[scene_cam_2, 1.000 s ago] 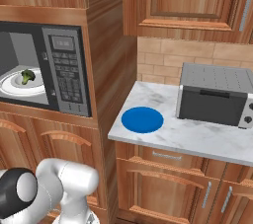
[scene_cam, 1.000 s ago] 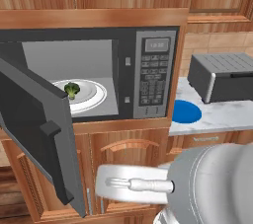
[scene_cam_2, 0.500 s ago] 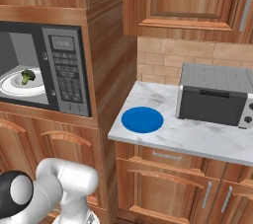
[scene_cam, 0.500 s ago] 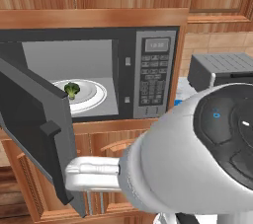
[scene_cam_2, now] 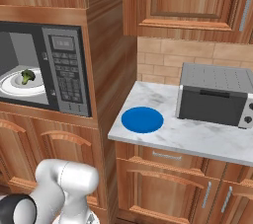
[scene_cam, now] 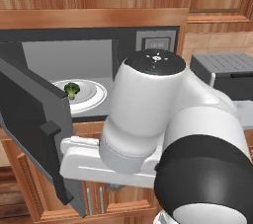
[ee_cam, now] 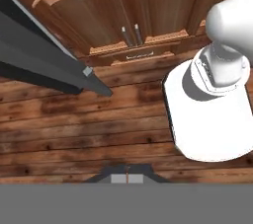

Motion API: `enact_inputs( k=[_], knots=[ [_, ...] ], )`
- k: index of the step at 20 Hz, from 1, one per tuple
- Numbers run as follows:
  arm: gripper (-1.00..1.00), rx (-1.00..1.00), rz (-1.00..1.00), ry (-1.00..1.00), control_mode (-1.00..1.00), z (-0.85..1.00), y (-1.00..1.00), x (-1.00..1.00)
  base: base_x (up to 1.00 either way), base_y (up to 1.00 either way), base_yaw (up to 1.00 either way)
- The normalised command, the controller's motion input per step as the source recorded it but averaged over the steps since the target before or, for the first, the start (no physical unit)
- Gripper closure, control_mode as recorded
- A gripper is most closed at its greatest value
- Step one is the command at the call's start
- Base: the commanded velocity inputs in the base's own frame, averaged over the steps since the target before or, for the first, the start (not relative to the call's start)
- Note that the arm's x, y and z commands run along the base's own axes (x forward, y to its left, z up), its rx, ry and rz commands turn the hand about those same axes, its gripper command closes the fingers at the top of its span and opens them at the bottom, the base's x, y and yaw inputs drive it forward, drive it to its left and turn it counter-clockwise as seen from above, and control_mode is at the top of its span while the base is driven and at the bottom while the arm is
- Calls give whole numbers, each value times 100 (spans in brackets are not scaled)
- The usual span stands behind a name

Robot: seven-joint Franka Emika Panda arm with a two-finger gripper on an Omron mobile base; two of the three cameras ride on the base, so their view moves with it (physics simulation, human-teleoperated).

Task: Pick the broccoli from the counter and place it in the microwave. Then turn on the microwave.

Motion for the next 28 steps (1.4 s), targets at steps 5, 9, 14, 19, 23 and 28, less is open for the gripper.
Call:
enact_inputs(
  k=[5, 9, 14, 19, 23, 28],
  knots=[
    [100, 1, -7, 23, -100, -53, 23, 0, 0, 0, 0],
    [100, 0, -6, 12, -100, -44, 30, 0, 0, 0, 0],
    [100, 0, -7, 0, -100, -32, 46, 0, 0, 0, 0],
    [100, -1, -8, -15, -100, -15, 51, 0, 0, 0, 0],
    [100, -6, -10, -29, -100, -6, 48, 0, 0, 0, 0],
    [100, -10, -12, -34, -100, -6, 39, 2, 0, 0, 0]
  ],
)
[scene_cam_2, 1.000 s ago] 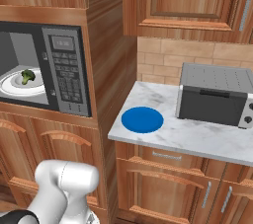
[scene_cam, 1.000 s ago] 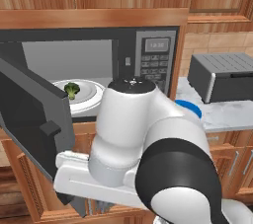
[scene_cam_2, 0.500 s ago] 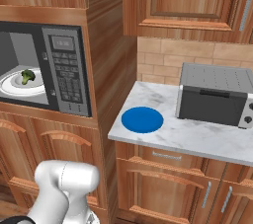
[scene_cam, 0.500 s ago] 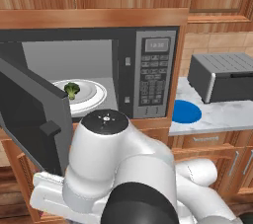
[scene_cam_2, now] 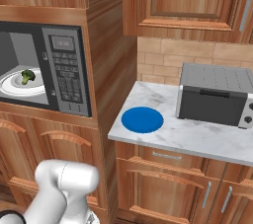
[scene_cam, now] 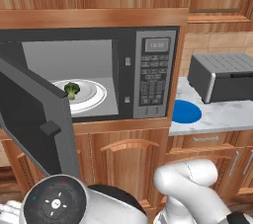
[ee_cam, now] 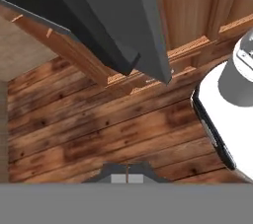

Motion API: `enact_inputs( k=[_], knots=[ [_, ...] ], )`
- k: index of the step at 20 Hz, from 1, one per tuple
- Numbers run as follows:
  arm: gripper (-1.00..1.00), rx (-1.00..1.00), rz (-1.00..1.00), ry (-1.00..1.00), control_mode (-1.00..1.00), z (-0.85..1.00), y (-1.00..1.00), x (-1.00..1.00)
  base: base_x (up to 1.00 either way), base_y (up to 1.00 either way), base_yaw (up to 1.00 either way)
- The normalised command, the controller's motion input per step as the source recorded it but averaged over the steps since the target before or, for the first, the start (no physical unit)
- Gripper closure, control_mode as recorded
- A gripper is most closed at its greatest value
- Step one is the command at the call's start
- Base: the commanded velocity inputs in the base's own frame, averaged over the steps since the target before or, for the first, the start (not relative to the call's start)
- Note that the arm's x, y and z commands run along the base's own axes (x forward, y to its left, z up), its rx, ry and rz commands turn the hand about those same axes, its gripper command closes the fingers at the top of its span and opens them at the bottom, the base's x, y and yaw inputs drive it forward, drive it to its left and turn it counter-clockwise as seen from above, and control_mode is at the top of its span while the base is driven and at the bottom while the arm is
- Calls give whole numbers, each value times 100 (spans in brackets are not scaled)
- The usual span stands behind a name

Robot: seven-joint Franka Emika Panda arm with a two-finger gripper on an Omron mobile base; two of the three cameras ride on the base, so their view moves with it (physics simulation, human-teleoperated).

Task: Pick the broccoli from the counter and place it in the microwave. Then turn on the microwave.

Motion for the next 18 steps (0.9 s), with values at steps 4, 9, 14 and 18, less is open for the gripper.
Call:
enact_inputs(
  k=[4, 9, 14, 18],
  knots=[
    [100, -15, -15, -39, -100, -1, 30, 16, 0, 0, 0],
    [100, -21, -19, -43, -100, 0, 22, 29, 0, 0, 0],
    [100, -23, -19, -45, -100, 0, 16, 40, 0, 0, 0],
    [100, -23, -19, -42, -100, -1, 16, 38, 0, 0, 0]
  ],
)
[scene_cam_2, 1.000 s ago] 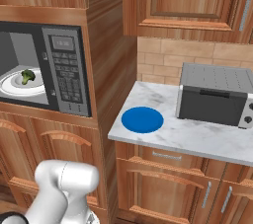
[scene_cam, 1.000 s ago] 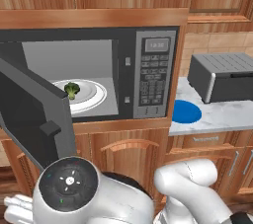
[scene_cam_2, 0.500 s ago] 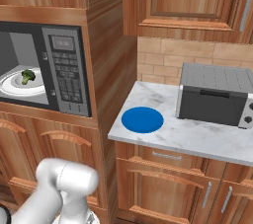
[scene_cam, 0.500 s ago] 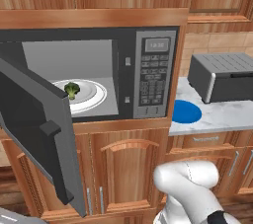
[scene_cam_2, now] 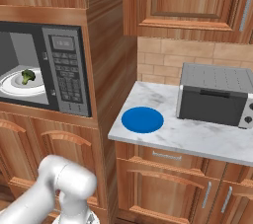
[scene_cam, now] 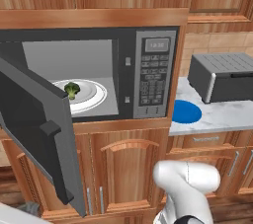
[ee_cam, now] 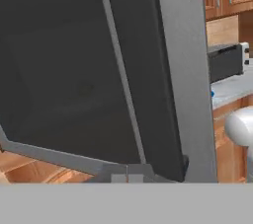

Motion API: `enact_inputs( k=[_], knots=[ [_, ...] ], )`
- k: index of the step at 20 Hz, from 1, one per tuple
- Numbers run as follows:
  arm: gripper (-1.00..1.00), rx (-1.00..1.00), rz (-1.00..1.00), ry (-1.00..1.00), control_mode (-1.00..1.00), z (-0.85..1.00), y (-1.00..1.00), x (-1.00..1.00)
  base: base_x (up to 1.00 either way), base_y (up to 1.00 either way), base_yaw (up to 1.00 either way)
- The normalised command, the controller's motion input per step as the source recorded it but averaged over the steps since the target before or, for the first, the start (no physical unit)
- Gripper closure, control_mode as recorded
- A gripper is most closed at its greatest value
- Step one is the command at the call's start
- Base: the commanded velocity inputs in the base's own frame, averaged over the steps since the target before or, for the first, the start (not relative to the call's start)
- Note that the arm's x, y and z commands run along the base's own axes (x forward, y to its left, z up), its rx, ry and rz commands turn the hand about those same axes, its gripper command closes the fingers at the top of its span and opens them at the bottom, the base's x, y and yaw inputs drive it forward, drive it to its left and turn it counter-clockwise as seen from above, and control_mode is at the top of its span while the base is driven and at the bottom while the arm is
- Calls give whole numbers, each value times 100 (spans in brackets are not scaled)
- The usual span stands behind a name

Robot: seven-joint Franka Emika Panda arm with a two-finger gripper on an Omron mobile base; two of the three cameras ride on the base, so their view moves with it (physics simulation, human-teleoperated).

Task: Pick the broccoli from the counter and place it in the microwave. Then turn on the microwave.

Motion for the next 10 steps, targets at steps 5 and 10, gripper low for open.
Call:
enact_inputs(
  k=[5, 10],
  knots=[
    [100, -20, -21, -33, -100, -1, 16, 40, 0, 0, 0],
    [100, -20, -25, -27, -100, 0, 3, 48, 0, 0, 0]
  ],
)
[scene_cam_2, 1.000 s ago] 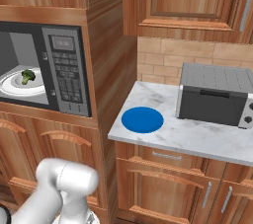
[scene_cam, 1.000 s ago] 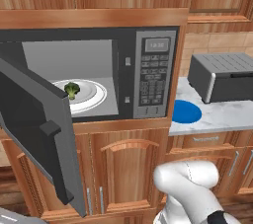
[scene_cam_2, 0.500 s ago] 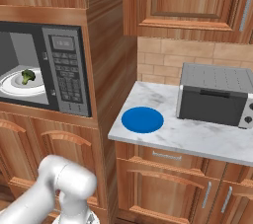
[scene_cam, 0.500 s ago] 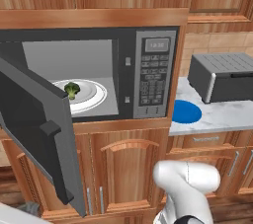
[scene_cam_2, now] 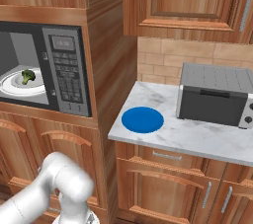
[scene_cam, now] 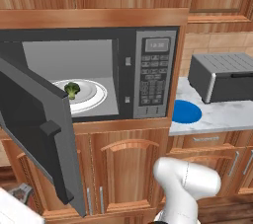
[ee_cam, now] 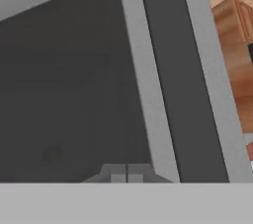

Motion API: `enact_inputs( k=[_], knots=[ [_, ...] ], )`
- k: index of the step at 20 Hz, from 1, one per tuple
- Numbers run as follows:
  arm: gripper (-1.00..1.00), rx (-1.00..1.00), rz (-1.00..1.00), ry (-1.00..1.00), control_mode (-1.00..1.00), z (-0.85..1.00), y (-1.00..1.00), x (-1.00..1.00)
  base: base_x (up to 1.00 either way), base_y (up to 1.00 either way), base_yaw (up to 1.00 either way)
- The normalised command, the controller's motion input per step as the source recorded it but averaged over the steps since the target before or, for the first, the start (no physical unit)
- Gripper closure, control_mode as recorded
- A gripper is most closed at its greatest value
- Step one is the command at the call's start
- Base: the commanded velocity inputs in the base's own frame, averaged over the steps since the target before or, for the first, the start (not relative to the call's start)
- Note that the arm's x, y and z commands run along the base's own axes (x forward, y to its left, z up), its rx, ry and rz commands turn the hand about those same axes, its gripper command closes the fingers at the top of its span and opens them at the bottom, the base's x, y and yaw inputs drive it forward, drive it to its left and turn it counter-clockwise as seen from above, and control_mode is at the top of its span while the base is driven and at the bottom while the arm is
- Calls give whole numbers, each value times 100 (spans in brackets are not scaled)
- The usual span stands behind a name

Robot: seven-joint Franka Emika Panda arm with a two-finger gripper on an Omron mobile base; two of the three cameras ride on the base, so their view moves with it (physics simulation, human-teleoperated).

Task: Pick the broccoli from the counter and place it in the microwave. Then turn on the microwave.

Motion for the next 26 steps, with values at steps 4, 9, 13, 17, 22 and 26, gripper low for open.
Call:
enact_inputs(
  k=[4, 9, 13, 17, 22, 26],
  knots=[
    [100, -20, -26, -23, -100, 0, 0, 54, 0, 0, 0],
    [100, -19, -24, -23, -100, 0, -1, 51, 0, 0, 0],
    [100, -16, -21, -19, -100, 0, 0, 55, 0, 0, 0],
    [100, -14, -19, -18, -100, 0, 0, 59, 0, 0, 0],
    [100, -12, -14, -15, -100, 0, -8, 55, 0, 0, 0],
    [100, -9, -5, -12, -100, 0, -17, 45, 0, 0, 0]
  ],
)
